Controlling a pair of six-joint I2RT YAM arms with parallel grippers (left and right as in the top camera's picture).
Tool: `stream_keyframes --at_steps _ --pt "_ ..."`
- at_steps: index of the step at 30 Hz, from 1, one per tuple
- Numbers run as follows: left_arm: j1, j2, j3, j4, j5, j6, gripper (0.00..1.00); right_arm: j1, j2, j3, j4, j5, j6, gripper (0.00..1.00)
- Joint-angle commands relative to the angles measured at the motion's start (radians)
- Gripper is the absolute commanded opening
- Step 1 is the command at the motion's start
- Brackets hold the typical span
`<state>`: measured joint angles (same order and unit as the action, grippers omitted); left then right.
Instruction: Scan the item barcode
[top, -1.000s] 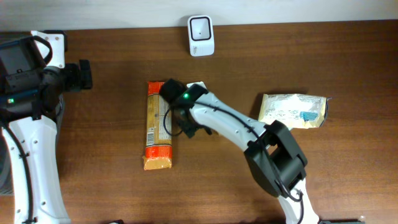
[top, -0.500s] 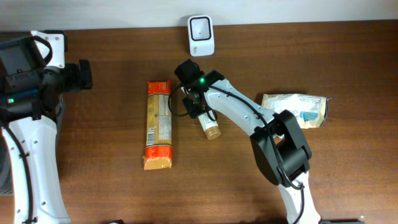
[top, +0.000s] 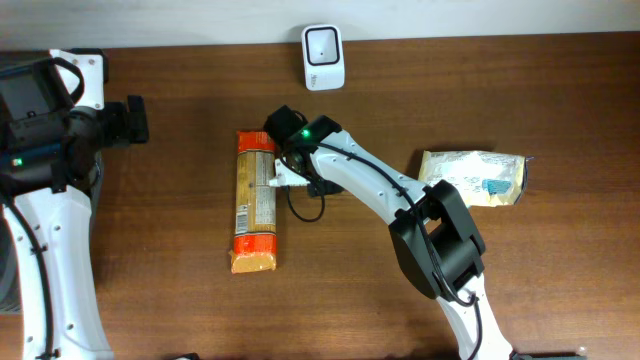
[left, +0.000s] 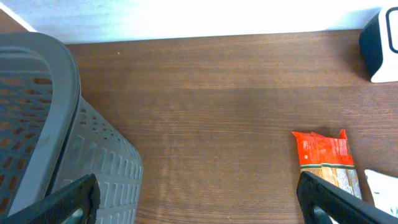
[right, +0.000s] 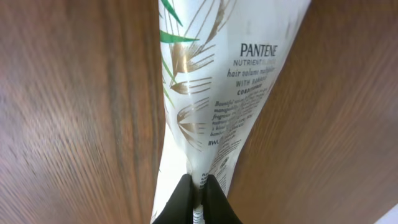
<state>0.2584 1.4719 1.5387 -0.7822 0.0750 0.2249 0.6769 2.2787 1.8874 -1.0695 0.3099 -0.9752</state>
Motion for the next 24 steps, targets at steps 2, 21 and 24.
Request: stream_keyframes --at_steps 2,21,24 --pt "0.006 -0.002 0.003 0.002 0.008 0.016 0.99 -0.005 0.016 0.015 -0.013 0.01 -0.16 0.74" --pt "0.006 -0.002 0.003 0.002 0.008 0.016 0.99 -0.127 -0.009 0.032 0.115 -0.537 1.715 0.73" --pt "0.006 -0.002 0.003 0.002 0.008 0.016 0.99 -0.127 -0.008 -0.037 0.181 -0.534 1.847 0.73"
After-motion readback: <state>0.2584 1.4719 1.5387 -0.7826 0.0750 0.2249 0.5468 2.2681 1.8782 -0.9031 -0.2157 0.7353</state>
